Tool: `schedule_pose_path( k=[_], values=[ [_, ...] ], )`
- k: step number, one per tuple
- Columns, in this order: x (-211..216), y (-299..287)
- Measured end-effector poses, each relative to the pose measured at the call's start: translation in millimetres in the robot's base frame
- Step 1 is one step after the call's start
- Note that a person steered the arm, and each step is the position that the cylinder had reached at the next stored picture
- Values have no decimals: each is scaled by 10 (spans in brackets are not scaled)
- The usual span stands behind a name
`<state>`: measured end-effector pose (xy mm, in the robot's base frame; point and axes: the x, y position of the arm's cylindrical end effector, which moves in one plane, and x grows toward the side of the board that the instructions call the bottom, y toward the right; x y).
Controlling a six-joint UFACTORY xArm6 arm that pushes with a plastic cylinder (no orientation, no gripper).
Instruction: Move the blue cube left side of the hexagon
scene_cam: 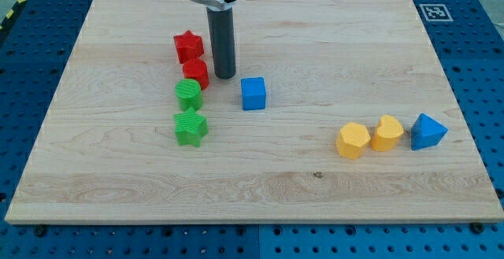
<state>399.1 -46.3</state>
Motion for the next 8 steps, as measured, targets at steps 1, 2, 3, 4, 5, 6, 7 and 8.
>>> schedule_pose_path(
  k=[1, 2, 3, 4, 5, 6, 7, 8],
  values=[
    [85, 14],
    [146, 124],
    [203, 313],
    [337, 339],
    [484, 343],
    [573, 394],
    [663, 518],
    [741, 695]
  ],
)
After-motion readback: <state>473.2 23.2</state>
